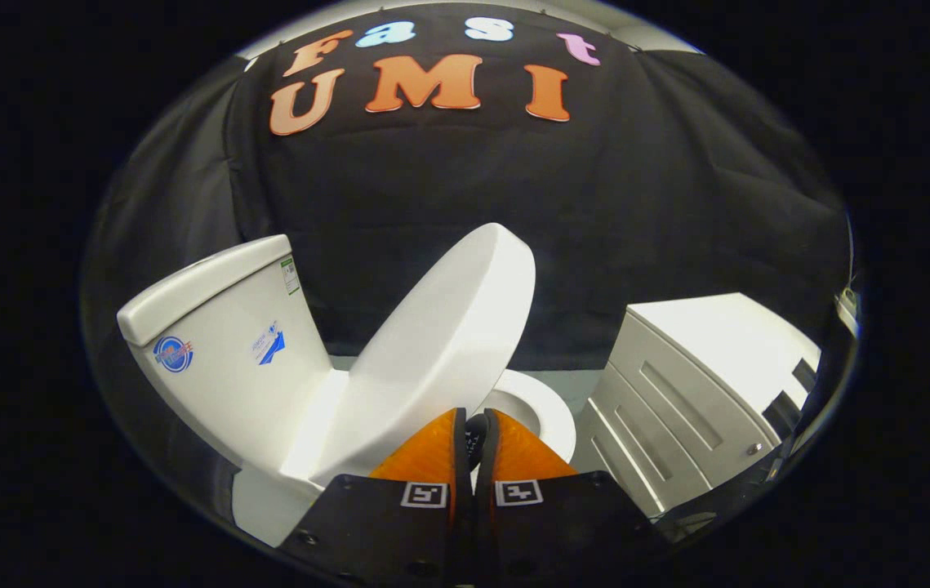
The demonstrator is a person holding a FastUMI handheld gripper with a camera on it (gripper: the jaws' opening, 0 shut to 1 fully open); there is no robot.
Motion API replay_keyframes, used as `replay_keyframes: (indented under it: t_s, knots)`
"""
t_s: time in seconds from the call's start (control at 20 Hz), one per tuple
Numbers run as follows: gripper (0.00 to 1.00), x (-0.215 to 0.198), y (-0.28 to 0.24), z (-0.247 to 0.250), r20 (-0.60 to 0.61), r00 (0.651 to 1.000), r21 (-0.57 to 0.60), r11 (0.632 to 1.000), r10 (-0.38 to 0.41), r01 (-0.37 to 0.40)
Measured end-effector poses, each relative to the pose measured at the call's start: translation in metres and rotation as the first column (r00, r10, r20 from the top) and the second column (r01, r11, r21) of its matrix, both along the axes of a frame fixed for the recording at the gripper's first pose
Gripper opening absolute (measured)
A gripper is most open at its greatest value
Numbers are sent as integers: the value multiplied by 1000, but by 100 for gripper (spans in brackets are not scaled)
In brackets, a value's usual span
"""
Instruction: Open the toilet lid.
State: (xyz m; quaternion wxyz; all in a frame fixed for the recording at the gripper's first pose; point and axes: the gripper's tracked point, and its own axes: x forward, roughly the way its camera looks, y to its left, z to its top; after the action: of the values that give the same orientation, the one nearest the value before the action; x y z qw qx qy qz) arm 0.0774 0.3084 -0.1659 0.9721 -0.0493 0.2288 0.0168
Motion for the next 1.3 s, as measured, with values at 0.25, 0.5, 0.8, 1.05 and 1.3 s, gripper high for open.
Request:
replay_keyframes:
  t_s: [0.25, 0.5, 0.8, 1.05, 1.3]
  knots:
    - [8, -3, 31, 19, 58, 998, -95, 995, 34, -28]
    - [8, -7, 60, 32, 102, 992, -164, 984, 81, -63]
    - [8, -12, 101, 47, 155, 979, -229, 969, 131, -93]
    - [8, -15, 132, 55, 176, 971, -266, 958, 163, -112]
    - [8, -24, 170, 61, 187, 959, -322, 936, 211, -143]
